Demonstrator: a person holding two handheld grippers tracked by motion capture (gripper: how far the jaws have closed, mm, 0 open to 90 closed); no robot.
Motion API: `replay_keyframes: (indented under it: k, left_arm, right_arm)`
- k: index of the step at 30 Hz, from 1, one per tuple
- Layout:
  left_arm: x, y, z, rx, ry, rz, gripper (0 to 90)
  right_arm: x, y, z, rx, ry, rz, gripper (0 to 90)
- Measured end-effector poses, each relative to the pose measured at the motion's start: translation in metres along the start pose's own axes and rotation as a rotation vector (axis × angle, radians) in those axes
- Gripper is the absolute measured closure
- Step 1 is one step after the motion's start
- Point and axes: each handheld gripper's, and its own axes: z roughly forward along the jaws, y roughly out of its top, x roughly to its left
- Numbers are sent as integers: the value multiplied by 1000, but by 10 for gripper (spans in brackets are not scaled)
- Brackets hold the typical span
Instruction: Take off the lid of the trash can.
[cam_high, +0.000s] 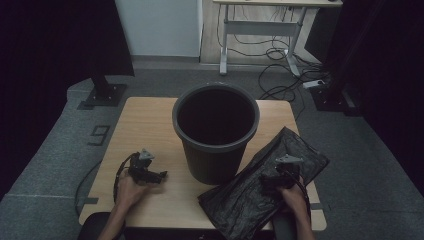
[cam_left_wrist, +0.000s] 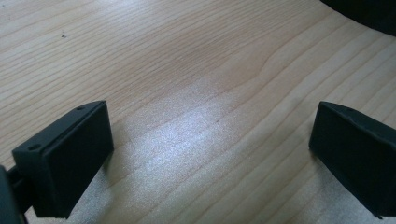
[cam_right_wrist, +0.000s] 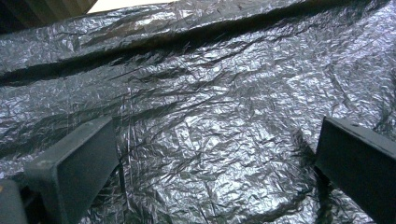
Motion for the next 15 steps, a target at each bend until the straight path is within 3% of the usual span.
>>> replay_keyframes:
  k: [9,15]
  left_arm:
    - [2,1,1,-2,-13,9,0]
    - [2,6,1,38,-13,11,0]
  right_arm:
    - [0,0,0,0,0,0,0]
    - [0,0,0,-1,0,0,0]
